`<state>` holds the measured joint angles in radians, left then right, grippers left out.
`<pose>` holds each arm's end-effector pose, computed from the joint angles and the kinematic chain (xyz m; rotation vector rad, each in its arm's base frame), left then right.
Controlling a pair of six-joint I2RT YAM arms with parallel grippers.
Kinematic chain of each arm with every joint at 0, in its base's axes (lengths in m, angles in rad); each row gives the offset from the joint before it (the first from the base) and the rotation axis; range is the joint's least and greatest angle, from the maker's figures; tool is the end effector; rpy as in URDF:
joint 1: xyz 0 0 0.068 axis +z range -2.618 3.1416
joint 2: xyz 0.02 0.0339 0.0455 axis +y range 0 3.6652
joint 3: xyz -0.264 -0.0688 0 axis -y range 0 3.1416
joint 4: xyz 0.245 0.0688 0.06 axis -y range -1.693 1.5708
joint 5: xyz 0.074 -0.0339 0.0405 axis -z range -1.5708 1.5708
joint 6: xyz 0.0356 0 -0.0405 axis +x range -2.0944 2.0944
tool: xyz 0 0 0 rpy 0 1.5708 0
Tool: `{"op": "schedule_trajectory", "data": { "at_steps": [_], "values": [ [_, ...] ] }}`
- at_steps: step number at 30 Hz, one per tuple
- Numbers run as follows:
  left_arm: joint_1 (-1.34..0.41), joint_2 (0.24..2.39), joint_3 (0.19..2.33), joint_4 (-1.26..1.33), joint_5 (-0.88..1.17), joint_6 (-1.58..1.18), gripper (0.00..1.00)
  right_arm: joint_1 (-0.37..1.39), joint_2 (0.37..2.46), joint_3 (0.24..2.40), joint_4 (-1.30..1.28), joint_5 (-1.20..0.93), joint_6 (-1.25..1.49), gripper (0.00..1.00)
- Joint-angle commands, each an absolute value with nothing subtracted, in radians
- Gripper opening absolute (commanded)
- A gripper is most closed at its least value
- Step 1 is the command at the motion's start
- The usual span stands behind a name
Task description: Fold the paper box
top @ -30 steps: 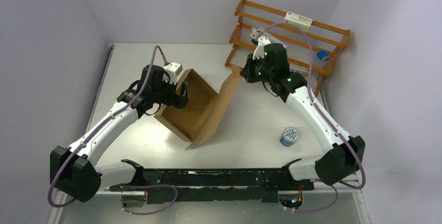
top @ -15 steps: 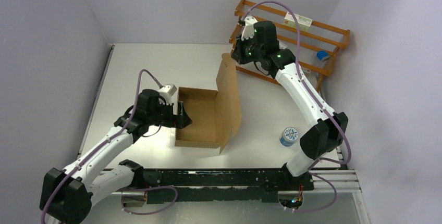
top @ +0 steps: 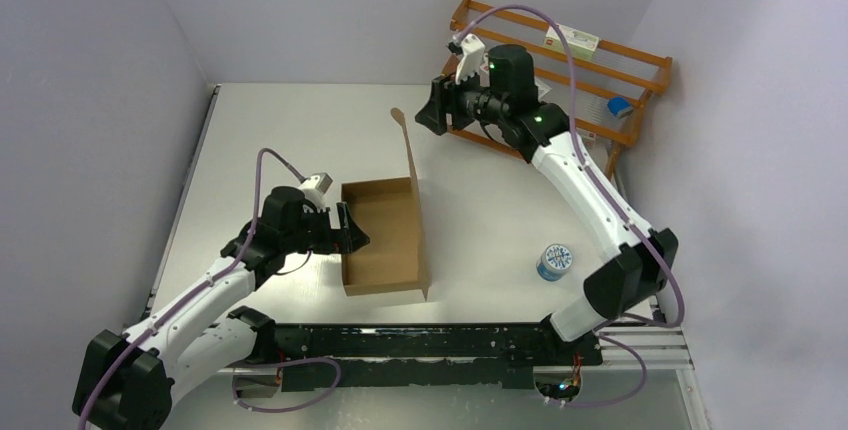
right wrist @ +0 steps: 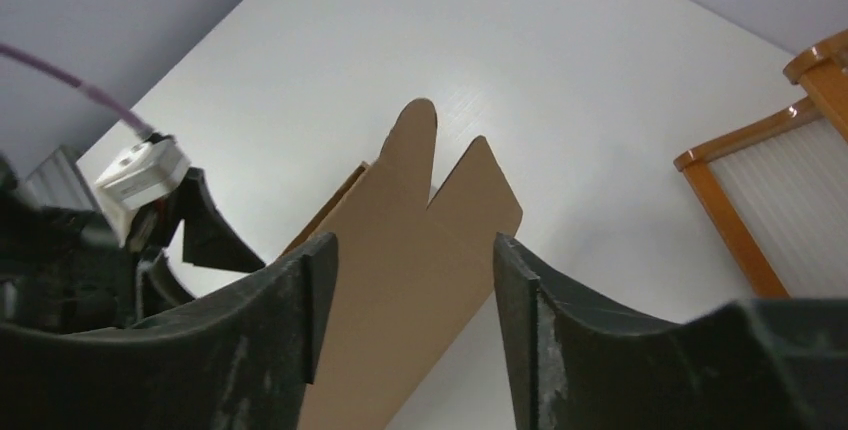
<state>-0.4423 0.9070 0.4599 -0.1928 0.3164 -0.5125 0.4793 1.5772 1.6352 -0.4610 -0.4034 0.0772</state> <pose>0.1676 -0.0916 0.2052 0.1039 2.3143 -0.8601 0.3139 0.1789 0.4097 -0.6642 1.9058 0.7562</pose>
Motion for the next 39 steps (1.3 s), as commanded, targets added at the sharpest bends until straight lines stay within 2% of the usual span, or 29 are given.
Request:
{"op": "schedule_trajectory", "data": {
  "at_steps": [1,6,10,16,19,25,26,30,34,39],
  "values": [
    [-0.447,0.898,0.447,-0.145,0.279,-0.549,0.93,0.480,1.430,1.581,-0.388,-0.454,0.089,0.65],
    [-0.448,0.889,0.395,-0.097,0.297,-0.593,0.93,0.480,1.285,1.401,-0.361,-0.318,0.129,0.68],
    [-0.449,0.903,0.377,-0.095,0.298,-0.594,0.93,0.479,1.193,1.160,-0.321,-0.192,0.200,0.66],
    [-0.451,0.914,0.367,-0.070,0.336,-0.609,0.92,0.481,1.157,0.865,-0.161,-0.271,0.299,0.62],
    [-0.452,0.909,0.364,-0.075,0.324,-0.603,0.92,0.480,1.195,0.770,-0.078,-0.243,0.328,0.60],
    [-0.455,0.873,0.360,-0.116,0.289,-0.602,0.91,0.480,1.333,0.704,0.083,-0.289,0.384,0.57],
    [-0.457,0.858,0.370,-0.140,0.273,-0.599,0.94,0.481,1.354,0.702,0.103,-0.294,0.392,0.57],
    [-0.460,0.778,0.424,-0.271,0.130,-0.574,0.97,0.480,1.424,0.706,0.157,-0.308,0.406,0.56],
    [-0.460,0.742,0.437,-0.324,0.051,-0.621,0.95,0.482,1.484,0.723,0.185,-0.358,0.418,0.56],
    [-0.462,0.718,0.483,-0.315,0.101,-0.633,0.94,0.496,1.533,0.752,0.186,-0.377,0.403,0.55]
  ]
}}
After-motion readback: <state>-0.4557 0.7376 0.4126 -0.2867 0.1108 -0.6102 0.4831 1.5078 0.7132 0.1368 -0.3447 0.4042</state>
